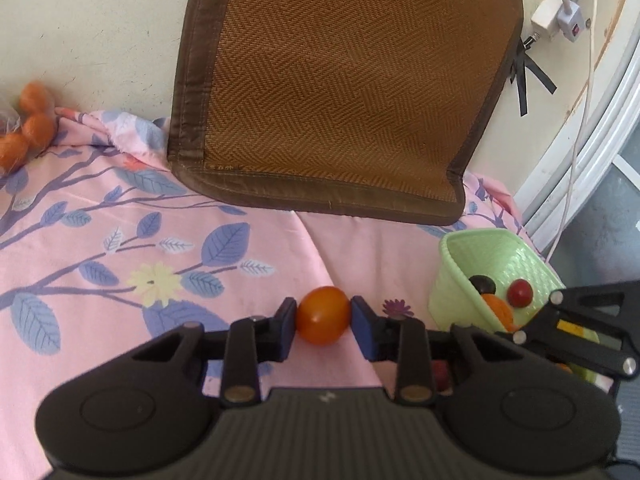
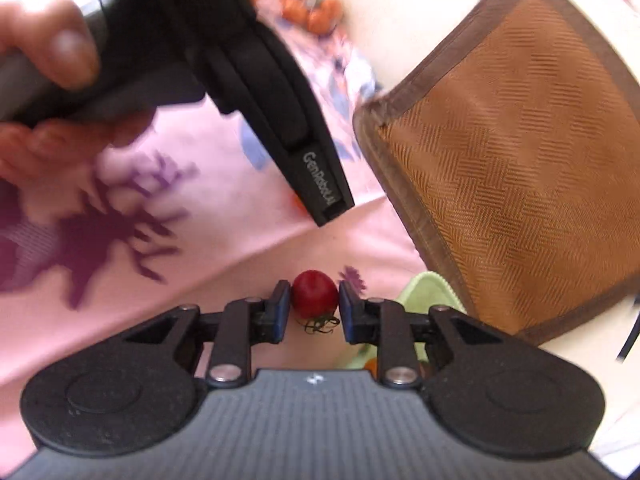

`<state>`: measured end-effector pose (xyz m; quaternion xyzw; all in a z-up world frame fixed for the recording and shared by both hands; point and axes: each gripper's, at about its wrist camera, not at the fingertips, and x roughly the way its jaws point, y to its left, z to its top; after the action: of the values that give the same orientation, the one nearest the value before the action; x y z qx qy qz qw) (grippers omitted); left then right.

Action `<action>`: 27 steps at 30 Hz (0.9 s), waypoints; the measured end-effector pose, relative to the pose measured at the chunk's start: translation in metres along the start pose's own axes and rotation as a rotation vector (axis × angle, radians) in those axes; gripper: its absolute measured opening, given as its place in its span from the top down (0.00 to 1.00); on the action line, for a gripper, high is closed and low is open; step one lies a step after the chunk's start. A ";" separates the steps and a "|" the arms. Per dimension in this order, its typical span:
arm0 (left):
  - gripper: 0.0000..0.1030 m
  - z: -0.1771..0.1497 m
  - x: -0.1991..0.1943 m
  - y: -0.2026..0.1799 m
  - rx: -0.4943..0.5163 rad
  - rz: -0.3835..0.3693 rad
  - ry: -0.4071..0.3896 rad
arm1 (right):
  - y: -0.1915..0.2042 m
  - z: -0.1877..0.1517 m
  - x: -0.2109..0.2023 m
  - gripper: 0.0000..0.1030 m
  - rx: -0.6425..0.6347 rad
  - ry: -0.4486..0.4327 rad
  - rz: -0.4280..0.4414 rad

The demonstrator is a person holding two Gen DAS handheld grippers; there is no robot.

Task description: Organize fruits

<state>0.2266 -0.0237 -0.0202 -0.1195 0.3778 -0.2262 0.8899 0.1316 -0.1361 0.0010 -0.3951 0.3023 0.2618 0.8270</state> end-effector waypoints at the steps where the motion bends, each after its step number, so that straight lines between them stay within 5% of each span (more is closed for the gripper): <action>1: 0.71 -0.003 -0.006 0.000 0.001 -0.004 -0.005 | 0.005 -0.006 -0.012 0.72 0.043 -0.035 0.009; 9: 0.71 -0.051 -0.057 -0.005 0.029 -0.013 -0.009 | 0.029 -0.061 -0.072 0.72 0.509 -0.223 0.121; 14: 0.71 -0.085 -0.091 -0.012 0.039 -0.027 -0.020 | 0.038 -0.090 -0.079 0.72 0.751 -0.261 0.133; 27: 0.70 -0.123 -0.115 -0.031 0.127 0.015 -0.095 | 0.061 -0.100 -0.073 0.70 0.712 -0.284 0.006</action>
<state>0.0567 0.0009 -0.0214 -0.0708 0.3208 -0.2373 0.9142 0.0114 -0.1982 -0.0277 -0.0422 0.2579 0.1949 0.9454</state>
